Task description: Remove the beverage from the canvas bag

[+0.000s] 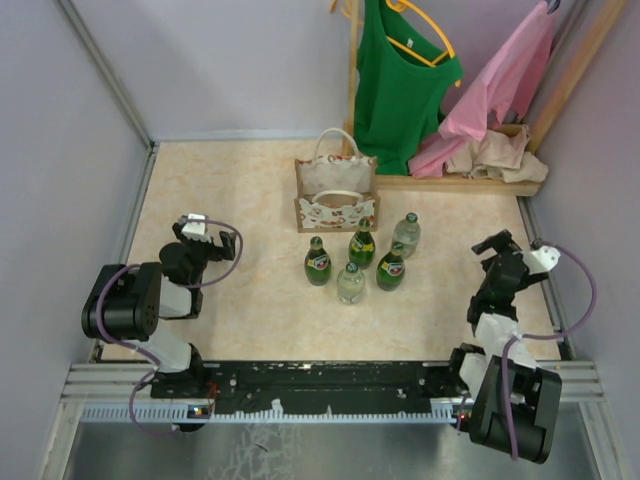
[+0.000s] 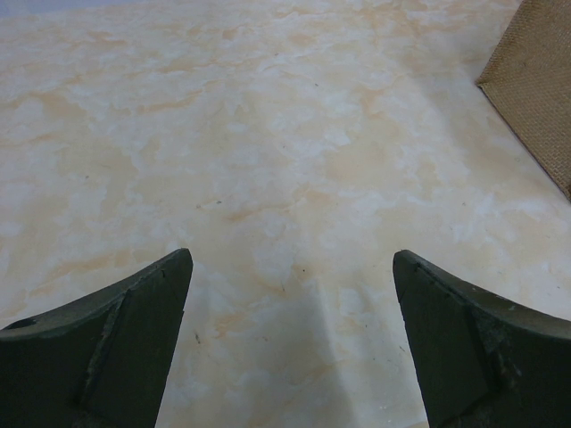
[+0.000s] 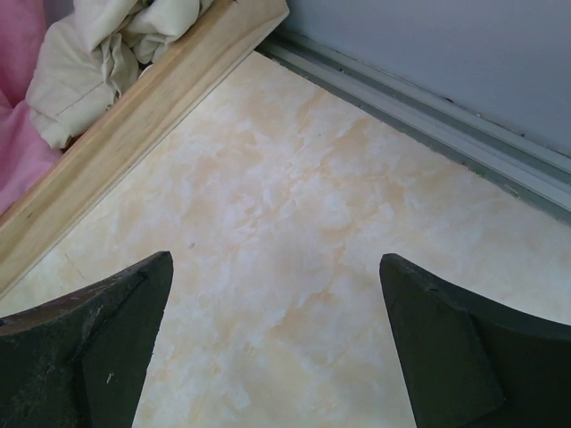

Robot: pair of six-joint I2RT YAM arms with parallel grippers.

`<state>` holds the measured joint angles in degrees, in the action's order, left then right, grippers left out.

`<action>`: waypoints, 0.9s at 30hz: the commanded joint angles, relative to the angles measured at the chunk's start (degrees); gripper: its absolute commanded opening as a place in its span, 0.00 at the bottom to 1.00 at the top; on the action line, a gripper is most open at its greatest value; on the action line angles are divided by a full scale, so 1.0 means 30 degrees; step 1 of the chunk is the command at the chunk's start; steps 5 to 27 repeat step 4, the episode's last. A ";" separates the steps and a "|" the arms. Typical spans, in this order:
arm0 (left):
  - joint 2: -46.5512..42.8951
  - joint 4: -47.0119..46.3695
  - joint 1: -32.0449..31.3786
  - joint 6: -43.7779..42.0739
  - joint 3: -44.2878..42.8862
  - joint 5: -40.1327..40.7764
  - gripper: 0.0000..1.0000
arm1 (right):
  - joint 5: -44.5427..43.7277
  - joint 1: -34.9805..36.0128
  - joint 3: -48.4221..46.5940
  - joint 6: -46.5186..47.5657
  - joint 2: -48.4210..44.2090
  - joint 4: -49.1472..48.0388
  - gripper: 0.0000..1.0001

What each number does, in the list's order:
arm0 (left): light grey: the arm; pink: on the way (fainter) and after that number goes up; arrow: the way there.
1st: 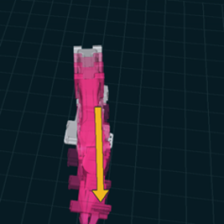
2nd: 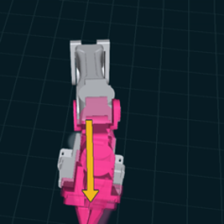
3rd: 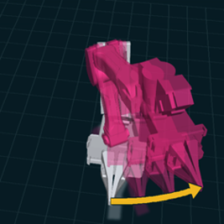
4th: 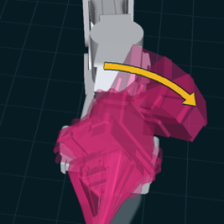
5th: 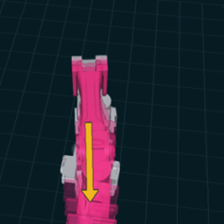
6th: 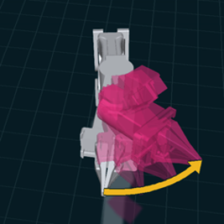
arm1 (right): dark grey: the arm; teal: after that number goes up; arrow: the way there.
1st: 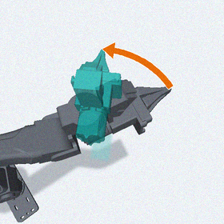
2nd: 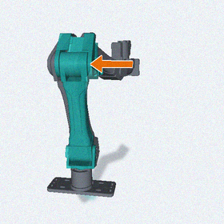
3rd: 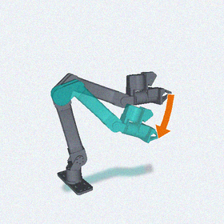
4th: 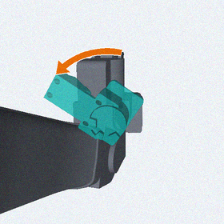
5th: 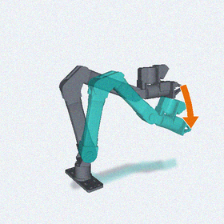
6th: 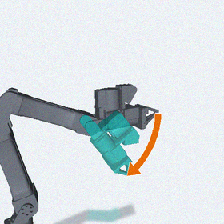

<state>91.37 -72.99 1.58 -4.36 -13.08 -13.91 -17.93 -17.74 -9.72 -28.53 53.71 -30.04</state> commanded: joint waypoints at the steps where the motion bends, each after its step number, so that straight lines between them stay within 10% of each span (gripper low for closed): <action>1: 0.0005 -0.0160 -0.0121 -0.0083 -0.0287 0.0046 1.00 | -0.0297 0.0268 -0.0152 0.0365 0.0289 -0.1881 0.99; 27: 0.0022 -0.0160 -0.0095 -0.0098 -0.0269 0.0038 1.00 | -0.0381 0.0400 -0.0280 0.0408 0.0628 -0.1968 0.99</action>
